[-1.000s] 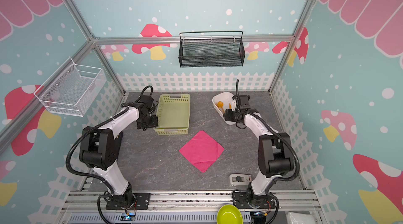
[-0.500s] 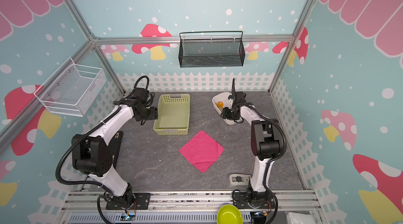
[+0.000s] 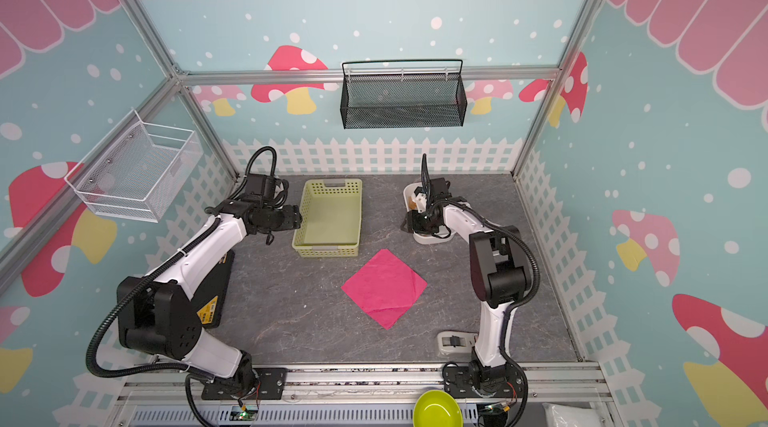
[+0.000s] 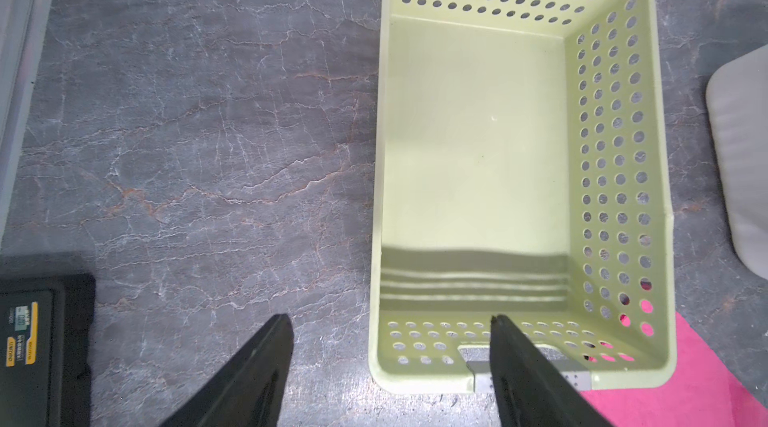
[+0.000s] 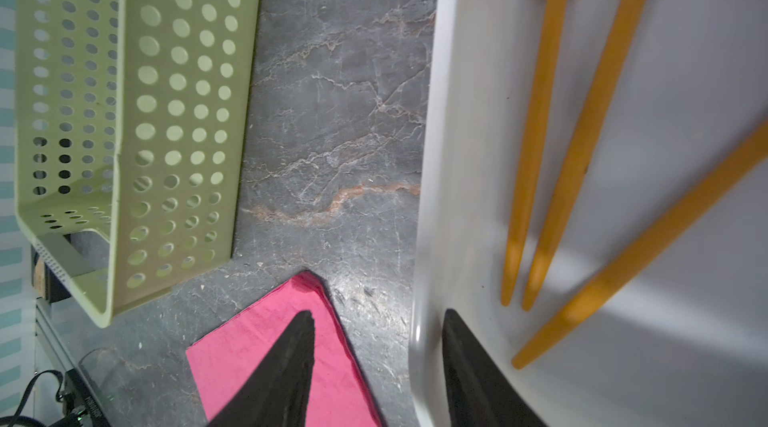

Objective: Place the utensils on the paper napkin and roll it up
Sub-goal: 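Move the right gripper over the white tub above the orange utensils, then lower the right gripper and grasp the orange spoon by its handle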

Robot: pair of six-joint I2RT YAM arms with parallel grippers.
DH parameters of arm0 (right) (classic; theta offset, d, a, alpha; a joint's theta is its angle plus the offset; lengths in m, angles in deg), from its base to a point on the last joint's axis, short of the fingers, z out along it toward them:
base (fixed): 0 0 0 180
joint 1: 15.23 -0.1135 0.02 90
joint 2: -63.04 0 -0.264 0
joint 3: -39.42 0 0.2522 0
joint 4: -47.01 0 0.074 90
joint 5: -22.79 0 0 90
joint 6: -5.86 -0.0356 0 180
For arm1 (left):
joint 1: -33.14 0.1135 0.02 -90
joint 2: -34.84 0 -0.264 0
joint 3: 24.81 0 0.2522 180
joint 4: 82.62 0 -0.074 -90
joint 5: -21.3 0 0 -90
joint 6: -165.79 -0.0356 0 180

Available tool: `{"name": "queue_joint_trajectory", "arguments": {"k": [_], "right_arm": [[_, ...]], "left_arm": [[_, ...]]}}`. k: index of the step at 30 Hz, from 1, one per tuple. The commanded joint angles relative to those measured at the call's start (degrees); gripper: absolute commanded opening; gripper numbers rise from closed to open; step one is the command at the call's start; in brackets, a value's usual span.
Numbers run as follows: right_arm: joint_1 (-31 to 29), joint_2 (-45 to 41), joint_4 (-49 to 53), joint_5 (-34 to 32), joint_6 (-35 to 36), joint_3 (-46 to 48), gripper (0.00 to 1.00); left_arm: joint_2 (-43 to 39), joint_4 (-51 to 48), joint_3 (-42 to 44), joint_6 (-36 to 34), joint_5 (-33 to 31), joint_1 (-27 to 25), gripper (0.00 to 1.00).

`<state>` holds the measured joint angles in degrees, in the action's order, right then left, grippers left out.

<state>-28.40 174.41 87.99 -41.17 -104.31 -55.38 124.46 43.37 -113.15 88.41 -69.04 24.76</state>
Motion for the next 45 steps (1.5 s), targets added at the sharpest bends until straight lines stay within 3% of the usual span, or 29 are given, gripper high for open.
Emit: {"name": "queue_joint_trajectory", "arguments": {"k": [1,11,16,25,31,45], "right_arm": [[0.1,-0.9,1.3,2.3,0.3,-3.1,0.52],[0.3,1.8,5.1,-16.2,-1.9,-11.7,0.43],[0.3,6.6,6.4,-20.6,-2.4,-17.0,0.36],[0.3,14.9,9.1,-22.2,-2.3,-25.6,0.25],[0.3,17.5,8.8,-18.1,-2.8,-27.1,0.21],[0.3,20.5,8.8,-17.4,-3.1,-30.0,0.19]], "left_arm": [[-1.9,1.2,0.5,-0.5,0.6,-0.1,0.77],[-3.8,2.2,1.7,-0.4,-0.5,0.0,0.77],[-3.8,2.3,1.8,-0.3,-0.8,-0.1,0.76],[-3.3,2.3,1.7,-0.1,-0.9,0.0,0.75],[-3.1,2.3,1.6,0.0,-0.8,0.1,0.75],[-3.1,2.2,1.6,0.1,-0.9,0.1,0.75]]}}
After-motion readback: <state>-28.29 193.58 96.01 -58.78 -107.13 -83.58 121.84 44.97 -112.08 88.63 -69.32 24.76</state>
